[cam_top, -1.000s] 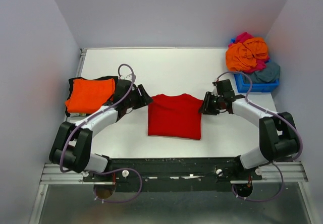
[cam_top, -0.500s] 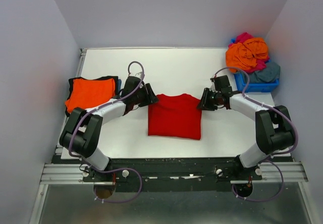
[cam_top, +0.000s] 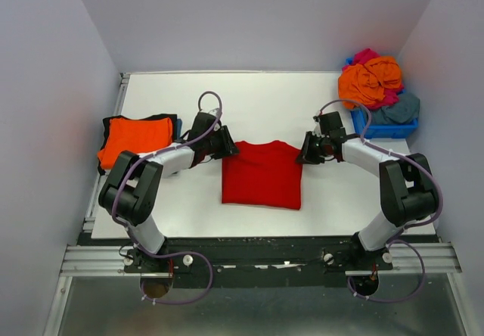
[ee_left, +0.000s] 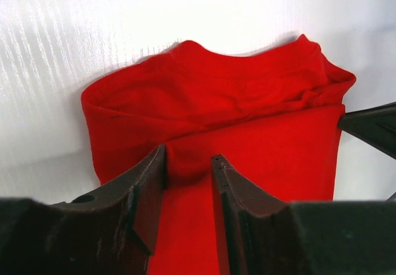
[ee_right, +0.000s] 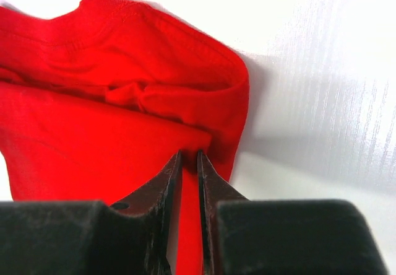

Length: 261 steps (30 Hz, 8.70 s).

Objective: Fold and stack the t-shirts
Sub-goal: Fold the long partially folded tshirt into a neat square

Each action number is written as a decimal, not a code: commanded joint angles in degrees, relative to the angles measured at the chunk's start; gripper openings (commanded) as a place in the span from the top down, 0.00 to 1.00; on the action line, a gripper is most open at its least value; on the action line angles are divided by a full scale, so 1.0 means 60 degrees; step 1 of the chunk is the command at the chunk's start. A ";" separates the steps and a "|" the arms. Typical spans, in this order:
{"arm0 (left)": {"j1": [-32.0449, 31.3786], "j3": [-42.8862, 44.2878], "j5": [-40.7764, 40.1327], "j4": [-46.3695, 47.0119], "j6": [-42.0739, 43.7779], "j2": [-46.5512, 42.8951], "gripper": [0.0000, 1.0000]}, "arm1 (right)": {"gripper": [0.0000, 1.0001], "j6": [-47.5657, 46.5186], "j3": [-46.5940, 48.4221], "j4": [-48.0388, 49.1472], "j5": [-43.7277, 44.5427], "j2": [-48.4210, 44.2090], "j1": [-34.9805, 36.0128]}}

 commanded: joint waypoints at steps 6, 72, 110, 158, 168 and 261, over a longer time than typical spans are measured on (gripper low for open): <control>-0.0049 -0.0176 -0.0654 -0.0533 0.0267 -0.0817 0.50 | 0.89 -0.0195 0.0333 0.0154 -0.0180 0.0150 -0.0003; 0.0479 0.2678 -0.1183 -0.2202 0.0018 0.0629 0.73 | 0.85 0.0009 0.3058 -0.1619 0.0830 0.1159 -0.0106; 0.1372 0.2856 0.0224 -0.0694 0.0267 0.1936 0.36 | 0.45 -0.0166 0.4565 -0.1296 0.0522 0.2859 -0.0135; 0.1445 0.2299 0.0399 -0.0855 0.0077 0.1497 0.73 | 0.87 -0.0005 0.4201 -0.1238 -0.0019 0.3139 -0.0165; 0.1460 0.2870 0.0400 -0.1133 0.0252 0.1790 0.71 | 0.77 -0.0020 0.4362 -0.1282 -0.0005 0.3051 -0.0179; -0.1177 -0.1949 -0.2909 -0.3537 -0.1271 -0.8187 1.00 | 0.99 0.1080 -0.0839 -0.3217 -0.1191 -0.5667 -0.0223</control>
